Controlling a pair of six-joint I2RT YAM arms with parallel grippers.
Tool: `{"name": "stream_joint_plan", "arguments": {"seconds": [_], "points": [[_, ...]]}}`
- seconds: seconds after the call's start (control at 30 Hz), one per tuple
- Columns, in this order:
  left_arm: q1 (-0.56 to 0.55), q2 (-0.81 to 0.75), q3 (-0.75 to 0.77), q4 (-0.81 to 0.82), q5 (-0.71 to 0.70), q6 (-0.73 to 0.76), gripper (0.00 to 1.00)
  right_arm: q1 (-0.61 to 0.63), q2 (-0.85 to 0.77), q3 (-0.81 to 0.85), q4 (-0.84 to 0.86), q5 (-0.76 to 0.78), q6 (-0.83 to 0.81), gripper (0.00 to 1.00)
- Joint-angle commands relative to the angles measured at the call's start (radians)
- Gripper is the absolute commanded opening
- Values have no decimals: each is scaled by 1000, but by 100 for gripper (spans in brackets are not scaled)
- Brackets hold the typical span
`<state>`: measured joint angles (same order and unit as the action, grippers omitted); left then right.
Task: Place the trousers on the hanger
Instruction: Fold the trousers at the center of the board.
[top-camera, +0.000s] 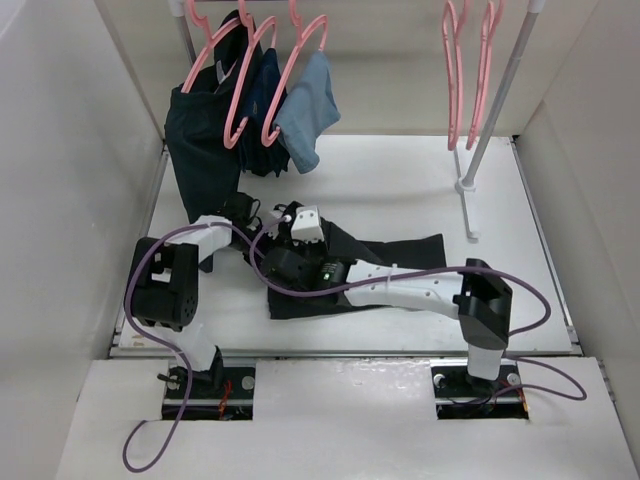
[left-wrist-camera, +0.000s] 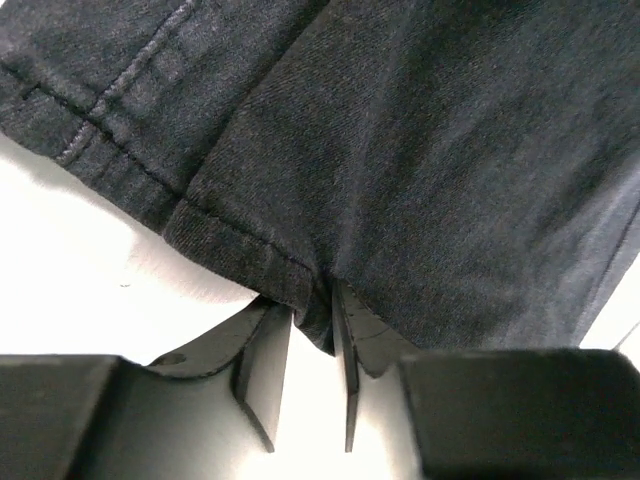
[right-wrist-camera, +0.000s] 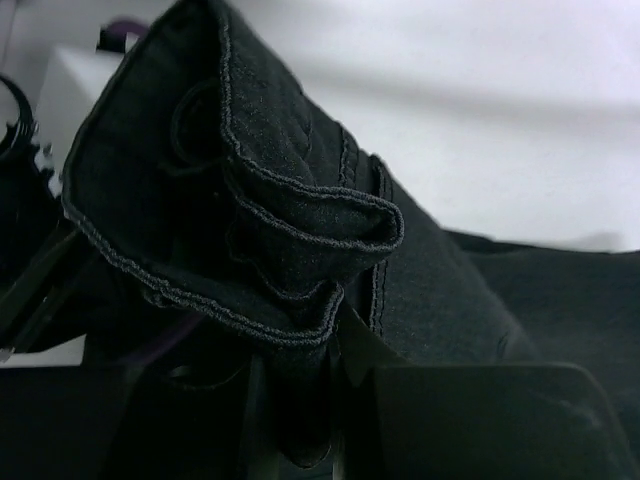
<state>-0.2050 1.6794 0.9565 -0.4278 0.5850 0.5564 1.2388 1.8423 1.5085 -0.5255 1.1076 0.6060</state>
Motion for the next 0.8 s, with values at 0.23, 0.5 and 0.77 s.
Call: {"name": "stream_joint_plan", "arguments": {"seconds": [0.23,0.5,0.77], "points": [[128,-7,125,-141,55,19,32,5,-26,-96,131,-175,22,0],[202,-93,231,-154,55,-59,38,5,-75,-171,257,-247,-87,0],[222,-158,263,-154,-19,-90,39,31,-8,-119,283,-728,-388,75]]}}
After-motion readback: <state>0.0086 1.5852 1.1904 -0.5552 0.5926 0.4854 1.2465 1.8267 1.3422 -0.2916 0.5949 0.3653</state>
